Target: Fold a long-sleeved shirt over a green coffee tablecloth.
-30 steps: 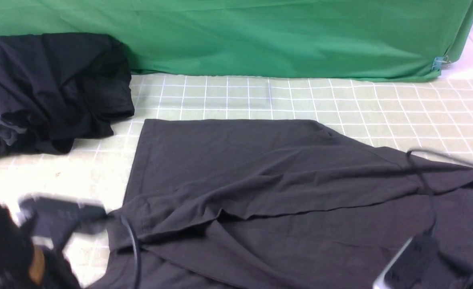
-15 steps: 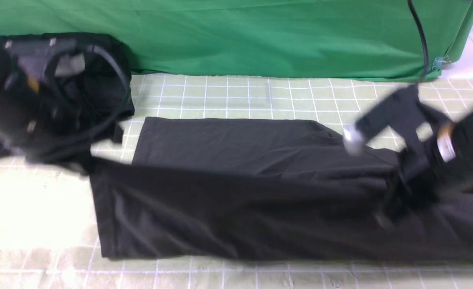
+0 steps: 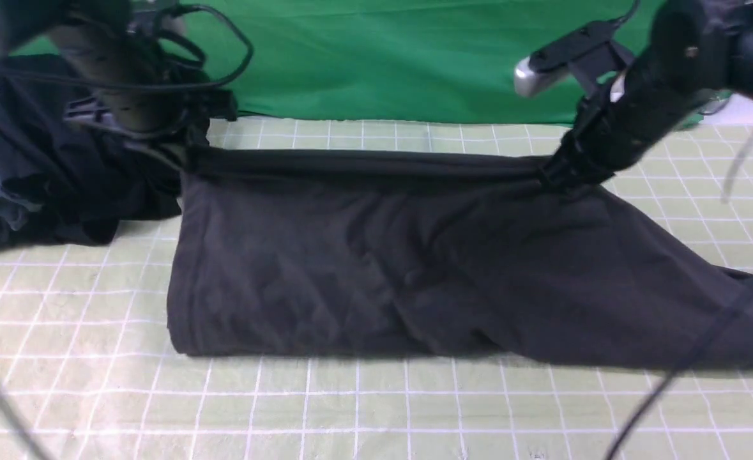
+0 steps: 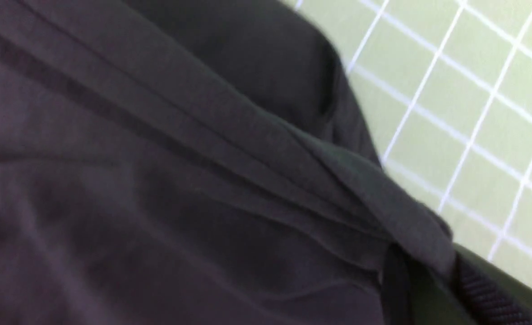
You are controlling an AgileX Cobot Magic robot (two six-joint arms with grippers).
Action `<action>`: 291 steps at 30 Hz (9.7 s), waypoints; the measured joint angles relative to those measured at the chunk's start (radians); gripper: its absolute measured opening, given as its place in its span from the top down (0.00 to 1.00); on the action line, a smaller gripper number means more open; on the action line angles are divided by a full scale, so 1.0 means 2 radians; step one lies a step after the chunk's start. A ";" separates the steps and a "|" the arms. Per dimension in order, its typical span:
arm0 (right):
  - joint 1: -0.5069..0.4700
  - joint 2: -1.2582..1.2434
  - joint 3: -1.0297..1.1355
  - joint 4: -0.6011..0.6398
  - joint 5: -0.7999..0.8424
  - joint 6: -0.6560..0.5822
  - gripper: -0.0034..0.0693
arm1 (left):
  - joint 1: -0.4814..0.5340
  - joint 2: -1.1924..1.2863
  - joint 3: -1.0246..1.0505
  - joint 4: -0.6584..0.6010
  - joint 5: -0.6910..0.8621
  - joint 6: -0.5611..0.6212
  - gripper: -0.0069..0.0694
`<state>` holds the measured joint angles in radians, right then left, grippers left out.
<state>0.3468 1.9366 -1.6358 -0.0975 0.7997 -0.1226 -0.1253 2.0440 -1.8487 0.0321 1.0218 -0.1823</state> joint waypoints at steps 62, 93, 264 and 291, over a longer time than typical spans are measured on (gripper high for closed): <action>-0.255 0.076 0.042 0.132 0.121 -0.040 0.46 | -0.072 -0.005 0.181 -0.016 0.004 0.091 0.92; -0.255 0.093 0.021 0.106 0.141 -0.064 0.53 | -0.072 -0.005 0.181 -0.016 0.003 0.091 0.91; 0.201 0.222 -0.354 0.243 0.087 0.143 0.89 | 0.091 -0.180 0.226 -0.086 0.022 0.099 0.91; 0.090 0.042 -0.175 0.122 0.207 0.019 0.94 | 0.050 -0.176 0.226 -0.222 0.006 0.200 0.82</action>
<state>0.5265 2.0196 -1.9859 0.1458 1.2131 -0.0848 -0.0262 1.6920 -1.3965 -0.4114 1.0337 0.2179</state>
